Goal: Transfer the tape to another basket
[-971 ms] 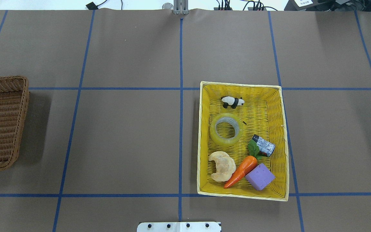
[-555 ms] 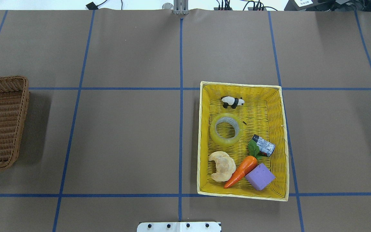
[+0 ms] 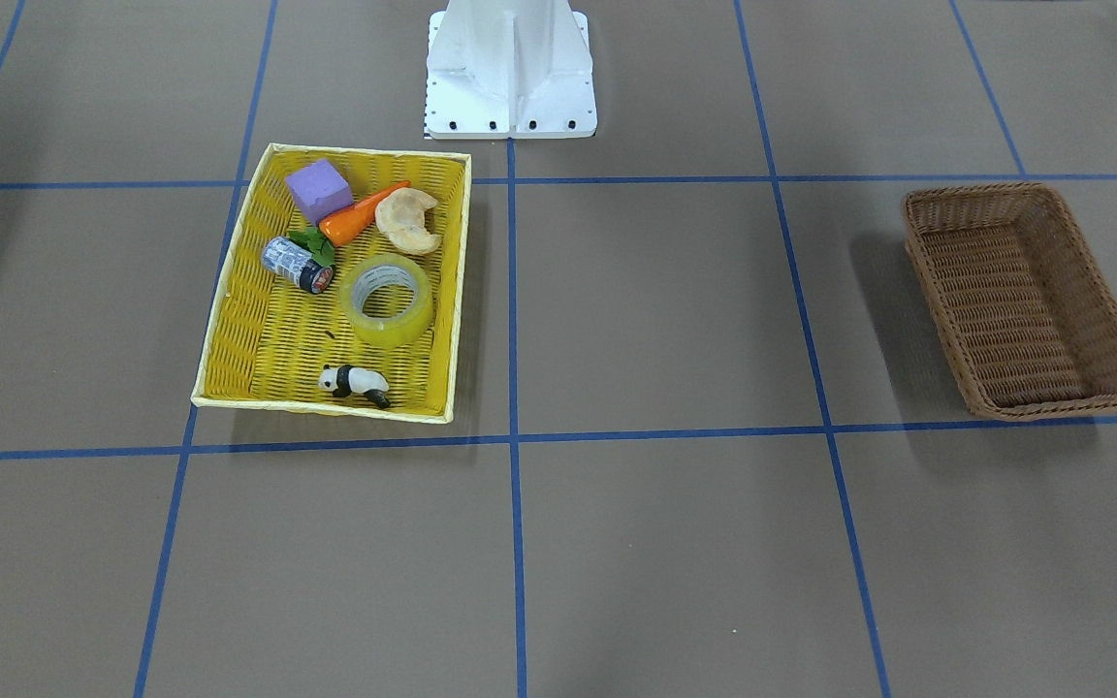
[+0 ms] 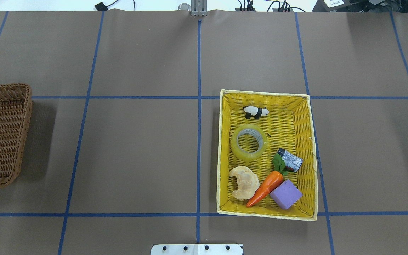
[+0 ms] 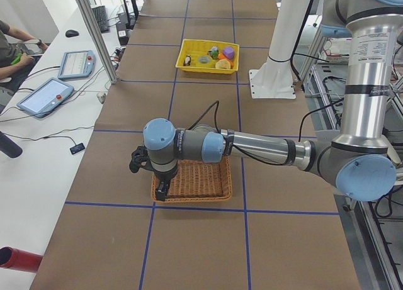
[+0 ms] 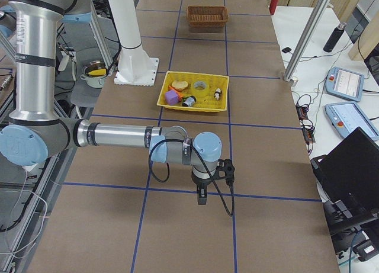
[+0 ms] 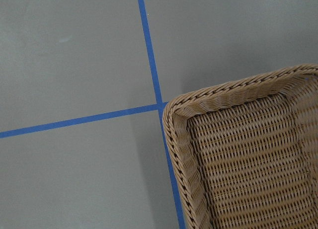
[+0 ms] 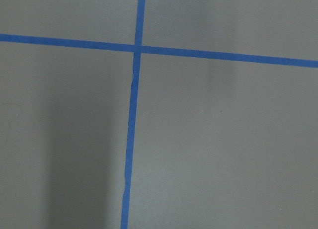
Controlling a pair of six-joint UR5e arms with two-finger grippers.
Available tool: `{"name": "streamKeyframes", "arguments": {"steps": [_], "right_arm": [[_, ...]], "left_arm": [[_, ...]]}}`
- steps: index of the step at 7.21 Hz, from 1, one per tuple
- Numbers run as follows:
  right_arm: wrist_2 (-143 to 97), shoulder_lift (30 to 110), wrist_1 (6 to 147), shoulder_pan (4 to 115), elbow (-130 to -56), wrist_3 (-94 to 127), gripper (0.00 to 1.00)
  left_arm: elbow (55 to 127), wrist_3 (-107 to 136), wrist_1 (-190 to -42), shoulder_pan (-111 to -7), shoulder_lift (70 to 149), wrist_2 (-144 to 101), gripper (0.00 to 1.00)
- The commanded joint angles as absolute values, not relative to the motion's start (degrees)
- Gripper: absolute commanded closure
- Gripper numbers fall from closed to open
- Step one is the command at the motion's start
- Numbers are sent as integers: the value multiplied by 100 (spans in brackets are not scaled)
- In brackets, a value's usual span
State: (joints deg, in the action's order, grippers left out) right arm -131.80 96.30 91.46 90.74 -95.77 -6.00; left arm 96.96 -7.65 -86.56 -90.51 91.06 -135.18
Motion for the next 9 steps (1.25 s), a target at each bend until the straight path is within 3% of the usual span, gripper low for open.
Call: {"name": "streamKeyframes", "arguments": {"steps": [1,7,9], "right_arm": [[-13184,9624,9149,9079,-9571,-606,0],[-13366,9580,9141,9027,-9571,-615,0],[-13675,9353,9132,8564,-9667,-642,0]], "left_arm": [[9694,-765,-8657,-9044,9105,-13518,1],[9738,-765,-8666,-9053,9114,-13518,1],[9738,-756,-8877,-9053,9106,-13509,2]]}}
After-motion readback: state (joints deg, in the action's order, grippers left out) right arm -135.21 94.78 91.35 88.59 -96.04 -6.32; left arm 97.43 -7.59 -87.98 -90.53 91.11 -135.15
